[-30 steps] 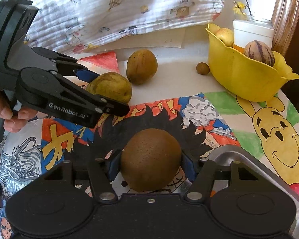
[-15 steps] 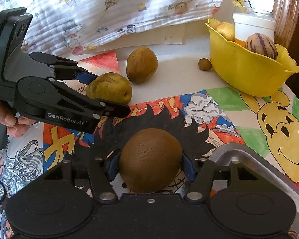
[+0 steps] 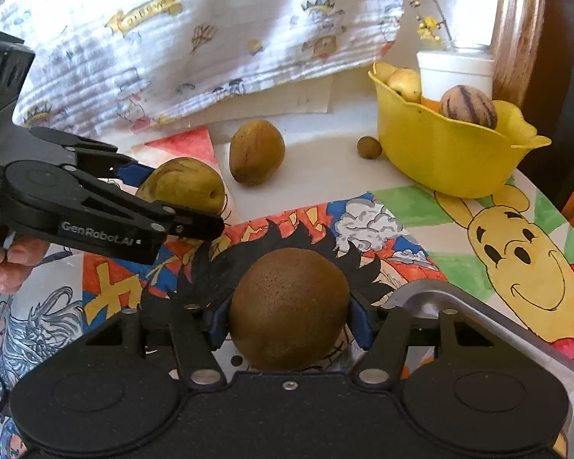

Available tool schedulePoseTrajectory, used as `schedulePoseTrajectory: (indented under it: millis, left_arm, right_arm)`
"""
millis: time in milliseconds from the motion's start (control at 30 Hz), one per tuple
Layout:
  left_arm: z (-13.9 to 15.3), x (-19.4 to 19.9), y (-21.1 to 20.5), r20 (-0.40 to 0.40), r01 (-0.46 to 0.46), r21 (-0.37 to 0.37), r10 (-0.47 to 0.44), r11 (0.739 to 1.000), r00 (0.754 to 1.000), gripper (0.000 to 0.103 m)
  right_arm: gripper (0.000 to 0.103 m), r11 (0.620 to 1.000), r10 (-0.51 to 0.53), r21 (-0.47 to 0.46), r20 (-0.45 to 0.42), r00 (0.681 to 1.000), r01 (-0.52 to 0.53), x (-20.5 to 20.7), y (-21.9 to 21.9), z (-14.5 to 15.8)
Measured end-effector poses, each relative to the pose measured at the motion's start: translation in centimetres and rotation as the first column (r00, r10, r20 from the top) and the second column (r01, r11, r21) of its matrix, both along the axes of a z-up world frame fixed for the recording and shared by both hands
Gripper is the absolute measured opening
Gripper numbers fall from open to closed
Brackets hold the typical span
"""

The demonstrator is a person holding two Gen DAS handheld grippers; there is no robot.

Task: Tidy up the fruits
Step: 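Close the left tool on the pear while the right tool closes on the brown fruit, then carry the pear and brown fruit over the metal tray with both tools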

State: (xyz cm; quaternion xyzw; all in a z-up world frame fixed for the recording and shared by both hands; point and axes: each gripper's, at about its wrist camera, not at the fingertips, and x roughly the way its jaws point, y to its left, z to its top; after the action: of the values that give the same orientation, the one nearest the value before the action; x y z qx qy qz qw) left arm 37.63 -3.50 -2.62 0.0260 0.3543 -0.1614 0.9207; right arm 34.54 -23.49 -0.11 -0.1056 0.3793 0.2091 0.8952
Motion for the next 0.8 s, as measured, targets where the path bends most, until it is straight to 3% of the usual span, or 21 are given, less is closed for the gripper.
schedulePoseTrajectory:
  millis: [400,800]
  left_arm:
    - [3.5,-3.8,-1.5,0.024,-0.008,-0.064,0.010,0.998,1.000,0.069]
    - [6.3,-9.1,-5.1,0.043,0.050,-0.121,-0.045,0.991,0.998,0.069]
  right_arm:
    - [0.062,0.996,-0.070,0.070,0.117,0.991,0.062,-4.5,-3.2,5.4]
    - [0.062,0.988,-0.155,0.056,0.184,0.971,0.147,-11.2,-7.8,8.2]
